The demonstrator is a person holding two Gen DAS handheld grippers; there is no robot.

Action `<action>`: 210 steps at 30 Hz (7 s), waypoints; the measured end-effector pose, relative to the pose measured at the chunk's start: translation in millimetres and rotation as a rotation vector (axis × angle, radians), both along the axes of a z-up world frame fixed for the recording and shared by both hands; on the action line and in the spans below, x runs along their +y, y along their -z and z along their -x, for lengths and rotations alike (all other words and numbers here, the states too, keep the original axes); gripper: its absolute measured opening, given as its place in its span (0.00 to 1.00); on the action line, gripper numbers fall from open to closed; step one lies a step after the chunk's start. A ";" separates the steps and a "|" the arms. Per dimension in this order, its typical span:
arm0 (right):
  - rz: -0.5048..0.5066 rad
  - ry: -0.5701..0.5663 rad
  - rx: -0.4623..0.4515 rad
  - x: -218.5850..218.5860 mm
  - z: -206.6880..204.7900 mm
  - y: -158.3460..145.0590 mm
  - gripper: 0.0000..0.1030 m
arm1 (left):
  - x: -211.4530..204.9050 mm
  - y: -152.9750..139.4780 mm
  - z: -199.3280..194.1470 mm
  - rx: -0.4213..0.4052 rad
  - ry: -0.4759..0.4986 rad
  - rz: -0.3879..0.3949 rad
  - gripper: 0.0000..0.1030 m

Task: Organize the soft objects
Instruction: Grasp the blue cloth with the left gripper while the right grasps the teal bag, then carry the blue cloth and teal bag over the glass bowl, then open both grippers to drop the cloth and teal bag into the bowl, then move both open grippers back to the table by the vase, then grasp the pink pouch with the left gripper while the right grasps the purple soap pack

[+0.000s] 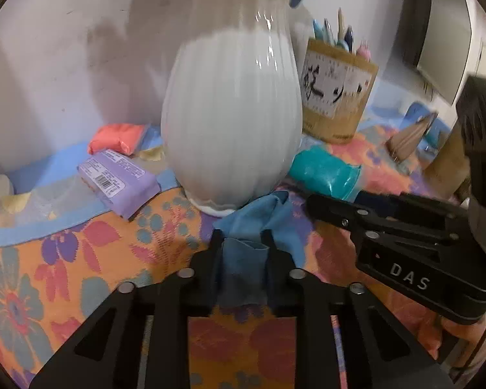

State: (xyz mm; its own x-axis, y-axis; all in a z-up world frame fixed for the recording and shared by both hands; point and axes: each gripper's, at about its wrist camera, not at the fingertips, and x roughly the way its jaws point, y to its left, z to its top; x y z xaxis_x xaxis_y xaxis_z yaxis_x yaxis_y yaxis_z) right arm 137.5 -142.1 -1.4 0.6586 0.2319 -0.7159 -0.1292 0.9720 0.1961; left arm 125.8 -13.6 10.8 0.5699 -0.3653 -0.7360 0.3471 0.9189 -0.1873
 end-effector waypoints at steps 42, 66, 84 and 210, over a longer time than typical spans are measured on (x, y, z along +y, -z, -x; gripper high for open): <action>-0.027 0.068 -0.079 -40.6 39.5 -9.1 0.51 | 34.0 -6.4 2.0 -0.026 -0.142 0.100 0.14; -0.139 0.055 -0.258 -72.1 107.6 -47.9 0.51 | 22.0 -63.8 76.5 -0.279 -0.308 0.092 0.14; -0.146 0.082 -0.485 -212.1 181.7 -174.3 0.51 | -152.9 -157.2 123.7 -0.332 0.069 0.304 0.14; -0.260 -0.094 -0.052 33.9 93.4 -0.3 0.97 | 145.1 -24.6 -54.0 0.088 -0.106 0.061 0.48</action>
State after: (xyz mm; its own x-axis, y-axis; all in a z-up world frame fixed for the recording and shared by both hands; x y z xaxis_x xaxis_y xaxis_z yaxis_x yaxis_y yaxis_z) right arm 44.1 -108.2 -1.1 0.6600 0.4649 -0.5901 -0.2325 0.8734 0.4280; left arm 179.9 131.5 35.3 0.5418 -0.3521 -0.7632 0.2286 0.9355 -0.2693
